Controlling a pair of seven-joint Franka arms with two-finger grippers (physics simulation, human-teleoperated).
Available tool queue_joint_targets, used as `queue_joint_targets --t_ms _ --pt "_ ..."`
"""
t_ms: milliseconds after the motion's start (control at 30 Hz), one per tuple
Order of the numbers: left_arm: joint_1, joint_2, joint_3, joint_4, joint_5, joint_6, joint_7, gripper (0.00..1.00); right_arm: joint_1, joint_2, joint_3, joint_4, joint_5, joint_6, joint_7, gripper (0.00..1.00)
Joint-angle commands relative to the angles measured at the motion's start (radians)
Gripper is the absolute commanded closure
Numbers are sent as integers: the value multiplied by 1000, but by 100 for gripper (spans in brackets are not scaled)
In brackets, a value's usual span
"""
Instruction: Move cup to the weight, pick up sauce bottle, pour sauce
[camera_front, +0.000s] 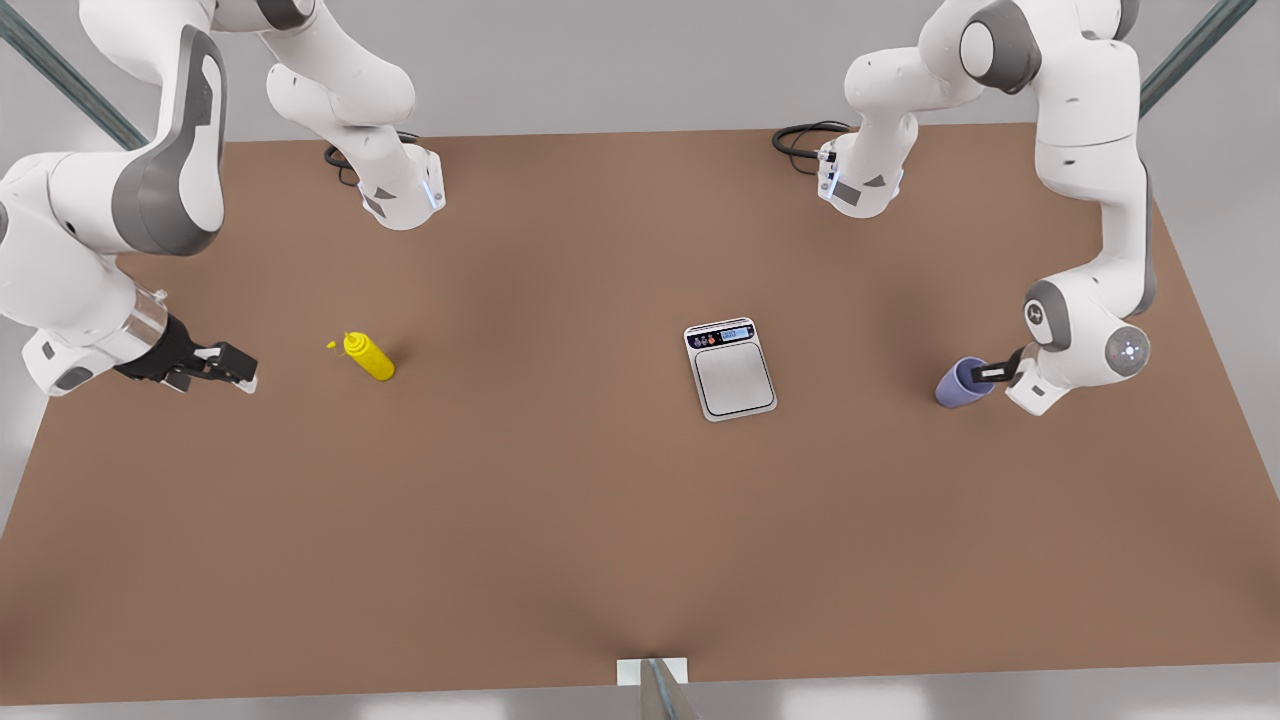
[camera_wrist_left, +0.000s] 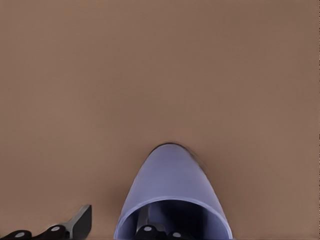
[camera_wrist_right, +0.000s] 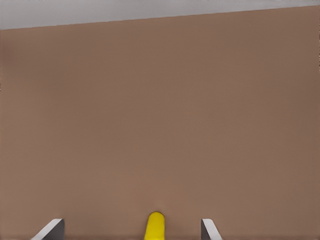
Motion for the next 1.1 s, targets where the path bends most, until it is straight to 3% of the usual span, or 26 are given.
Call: queue_joint_targets --t_ms 0,400,500,567,633,667,833,933,1067 --pt "0 0 0 0 -8 -1 -2 78 1 0 0 1 0 0 0 0" --pt "-15 -6 -43 48 -17 -55 -8 79 -3 0 -1 -1 2 -28 10 0" --pt "-55 -17 -48 64 -17 -73 -8 79 -2 0 -2 1 24 -32 10 0" --pt "-201 -51 -49 124 -18 -122 -136 79 -61 20 -12 -1 164 -71 82 0" --pt "-296 -51 -126 143 -18 -122 -397 79 -6 122 -279 -10 481 -169 118 0" --pt "-342 -48 -127 144 -53 -122 -462 79 -6 167 -356 -30 589 -201 125 0" --pt "-483 -58 -127 147 -247 -122 -592 79 -13 336 -546 -42 894 -362 576 0" --pt "-491 -52 -127 161 -267 -105 -614 79 -24 426 -633 -25 1003 -452 662 0" --pt "-506 6 -127 160 -274 -84 -612 79 -79 506 -650 -29 1049 -499 675 0"
